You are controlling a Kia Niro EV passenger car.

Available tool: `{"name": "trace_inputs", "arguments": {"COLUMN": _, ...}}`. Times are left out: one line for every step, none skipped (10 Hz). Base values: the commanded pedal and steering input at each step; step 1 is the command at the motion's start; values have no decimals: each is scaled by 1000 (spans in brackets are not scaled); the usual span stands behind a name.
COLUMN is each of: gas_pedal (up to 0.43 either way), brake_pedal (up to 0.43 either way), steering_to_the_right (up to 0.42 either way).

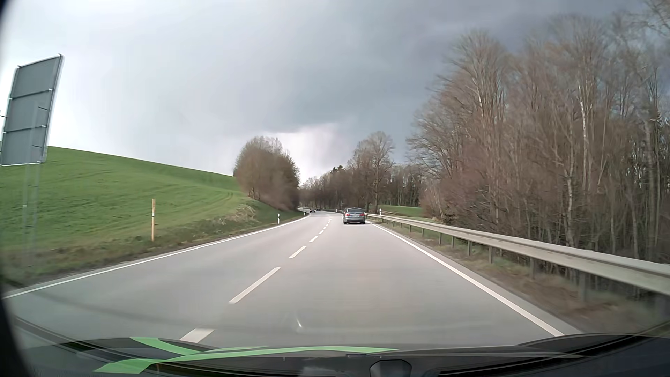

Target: Follow the waypoints while adhering to traffic rules and regulations

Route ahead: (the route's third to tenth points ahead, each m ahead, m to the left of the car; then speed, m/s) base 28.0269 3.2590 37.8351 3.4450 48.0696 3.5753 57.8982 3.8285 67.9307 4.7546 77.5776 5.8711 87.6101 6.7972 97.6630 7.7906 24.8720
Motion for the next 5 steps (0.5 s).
{"name": "trace_inputs", "arguments": {"gas_pedal": 67, "brake_pedal": 0, "steering_to_the_right": -12}}
{"name": "trace_inputs", "arguments": {"gas_pedal": 67, "brake_pedal": 0, "steering_to_the_right": -11}}
{"name": "trace_inputs", "arguments": {"gas_pedal": 67, "brake_pedal": 0, "steering_to_the_right": -11}}
{"name": "trace_inputs", "arguments": {"gas_pedal": 67, "brake_pedal": 0, "steering_to_the_right": -10}}
{"name": "trace_inputs", "arguments": {"gas_pedal": 67, "brake_pedal": 0, "steering_to_the_right": -9}}
